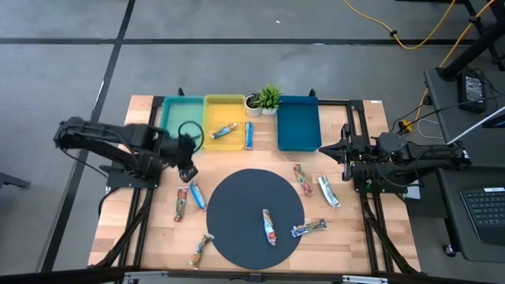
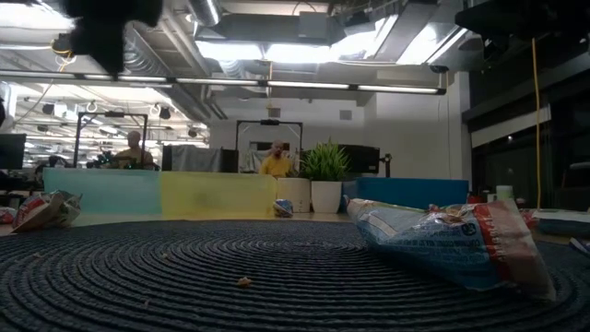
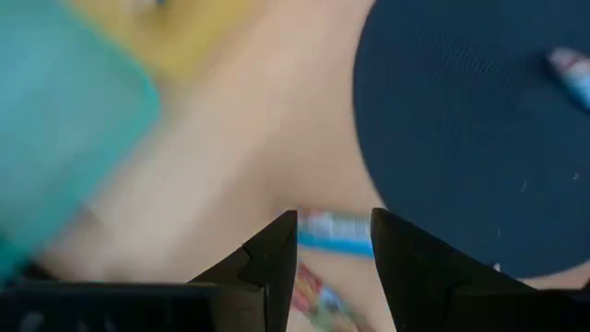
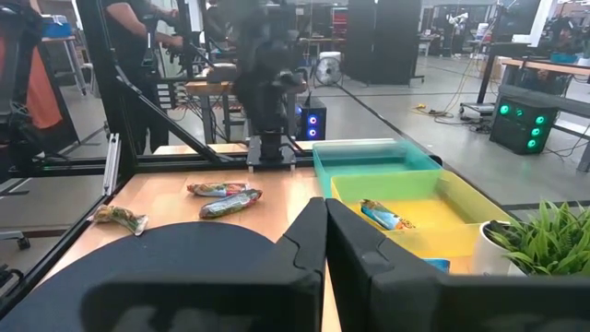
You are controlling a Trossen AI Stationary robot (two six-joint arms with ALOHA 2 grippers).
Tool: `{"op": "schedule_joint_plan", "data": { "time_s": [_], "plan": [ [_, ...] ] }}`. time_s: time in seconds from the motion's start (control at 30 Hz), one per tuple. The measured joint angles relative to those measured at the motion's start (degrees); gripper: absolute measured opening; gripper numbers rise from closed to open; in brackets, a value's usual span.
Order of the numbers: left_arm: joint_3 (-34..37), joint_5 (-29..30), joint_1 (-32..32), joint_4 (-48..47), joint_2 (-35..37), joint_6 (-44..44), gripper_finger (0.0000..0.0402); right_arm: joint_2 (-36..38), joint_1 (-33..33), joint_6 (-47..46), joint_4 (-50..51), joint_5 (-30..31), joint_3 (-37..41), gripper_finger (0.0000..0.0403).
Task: Pick and place Granola Bars by type
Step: Put the red granola bar into the green bin
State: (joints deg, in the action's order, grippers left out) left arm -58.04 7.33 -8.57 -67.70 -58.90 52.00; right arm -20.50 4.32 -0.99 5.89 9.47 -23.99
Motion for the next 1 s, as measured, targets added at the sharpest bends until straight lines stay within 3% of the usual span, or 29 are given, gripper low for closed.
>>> {"op": "schedule_joint_plan", "data": {
  "time_s": [0.27, 0.5, 0.67, 1.0],
  "plan": [
    [8.6, 0.0, -15.7, 1.3, 0.0, 27.2, 0.0132, 0.0, 0.0, 0.0, 0.0, 0.0, 0.0, 0.0013],
    [14.2, 3.7, -26.9, 8.0, -0.3, 42.0, 0.0132, 0.0, 0.0, 0.0, 0.0, 0.0, 0.0, 0.0013],
    [19.5, 4.6, -31.7, 12.8, -0.3, 53.6, 0.0132, 0.0, 0.0, 0.0, 0.0, 0.0, 0.0, 0.0013],
    [25.9, 3.7, -35.7, 23.8, -0.3, 58.9, 0.0196, 0.0, 0.0, 0.0, 0.0, 0.0, 0.0, 0.0013]
  ]
}}
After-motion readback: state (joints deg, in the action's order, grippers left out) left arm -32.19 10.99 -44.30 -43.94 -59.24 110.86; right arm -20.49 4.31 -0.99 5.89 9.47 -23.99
